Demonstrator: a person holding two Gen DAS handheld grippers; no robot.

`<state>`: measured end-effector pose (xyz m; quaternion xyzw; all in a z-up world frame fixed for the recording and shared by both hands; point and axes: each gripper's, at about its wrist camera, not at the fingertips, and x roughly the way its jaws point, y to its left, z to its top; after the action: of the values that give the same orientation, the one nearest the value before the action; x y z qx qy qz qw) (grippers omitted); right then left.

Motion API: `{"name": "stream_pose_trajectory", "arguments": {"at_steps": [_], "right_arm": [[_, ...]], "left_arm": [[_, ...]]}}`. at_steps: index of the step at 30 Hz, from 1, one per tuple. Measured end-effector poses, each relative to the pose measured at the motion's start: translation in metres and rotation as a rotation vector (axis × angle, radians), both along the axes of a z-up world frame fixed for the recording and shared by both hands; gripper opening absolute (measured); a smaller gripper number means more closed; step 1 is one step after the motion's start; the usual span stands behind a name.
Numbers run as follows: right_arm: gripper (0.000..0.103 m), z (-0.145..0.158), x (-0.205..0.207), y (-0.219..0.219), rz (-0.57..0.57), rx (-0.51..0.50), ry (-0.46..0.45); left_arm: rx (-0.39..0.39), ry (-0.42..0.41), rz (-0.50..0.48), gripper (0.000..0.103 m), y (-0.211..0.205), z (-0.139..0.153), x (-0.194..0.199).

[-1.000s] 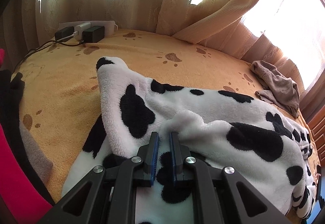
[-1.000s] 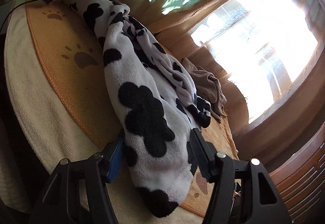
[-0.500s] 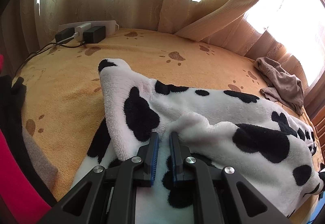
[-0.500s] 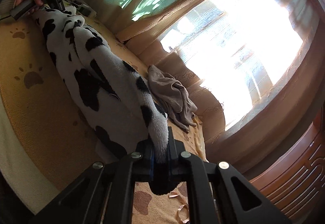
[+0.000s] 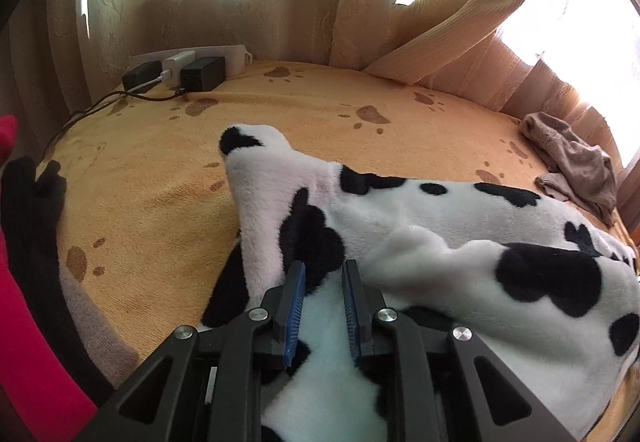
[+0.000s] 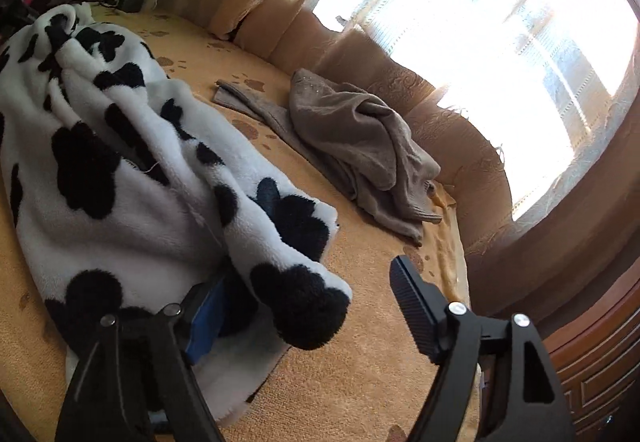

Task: Fold clothes

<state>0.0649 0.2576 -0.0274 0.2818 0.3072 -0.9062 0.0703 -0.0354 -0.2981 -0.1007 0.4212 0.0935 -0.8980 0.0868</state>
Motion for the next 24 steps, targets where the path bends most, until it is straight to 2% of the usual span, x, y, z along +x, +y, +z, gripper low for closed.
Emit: {"name": "stream_pose_trajectory", "arguments": {"at_steps": [3, 6, 9, 13, 15, 17, 18, 19, 20, 21, 22, 24], "right_arm": [[0.083, 0.011, -0.005, 0.021, -0.113, 0.021, 0.047], [0.083, 0.019, -0.001, 0.042, -0.177, -0.032, 0.045], [0.083, 0.026, 0.028, 0.053, -0.138, -0.257, -0.026], [0.083, 0.013, 0.062, 0.054, -0.096, -0.571, -0.207], [0.082, 0.001, 0.073, 0.049, -0.093, -0.657, -0.275], [0.081, -0.008, 0.085, 0.041, -0.098, -0.692, -0.309], [0.075, -0.012, 0.09, 0.037, -0.1, -0.706, -0.323], [0.06, -0.016, 0.095, 0.033, -0.103, -0.721, -0.337], [0.05, -0.019, 0.098, 0.029, -0.106, -0.732, -0.351], [0.035, -0.022, 0.098, 0.025, -0.11, -0.739, -0.363], [0.032, -0.026, 0.097, 0.023, -0.118, -0.748, -0.373], [0.032, -0.032, 0.089, 0.022, -0.139, -0.778, -0.387]], "left_arm": [[0.041, 0.002, -0.004, 0.021, -0.009, -0.003, -0.003], [0.006, -0.003, -0.012, 0.021, -0.006, -0.004, -0.005], [-0.001, -0.005, -0.01, 0.021, -0.004, -0.004, -0.005], [0.006, -0.015, 0.028, 0.021, -0.001, 0.002, -0.002], [-0.018, -0.014, 0.041, 0.021, 0.008, 0.008, 0.002], [-0.042, -0.005, 0.035, 0.021, 0.019, 0.015, 0.006], [-0.051, 0.005, 0.028, 0.021, 0.025, 0.018, 0.009], [-0.059, 0.016, 0.019, 0.021, 0.03, 0.022, 0.012], [-0.072, 0.026, 0.013, 0.021, 0.036, 0.025, 0.014], [-0.082, 0.036, 0.005, 0.021, 0.038, 0.029, 0.018], [-0.092, 0.047, -0.003, 0.021, 0.04, 0.032, 0.023], [-0.098, 0.062, -0.02, 0.021, 0.043, 0.037, 0.026]]}}
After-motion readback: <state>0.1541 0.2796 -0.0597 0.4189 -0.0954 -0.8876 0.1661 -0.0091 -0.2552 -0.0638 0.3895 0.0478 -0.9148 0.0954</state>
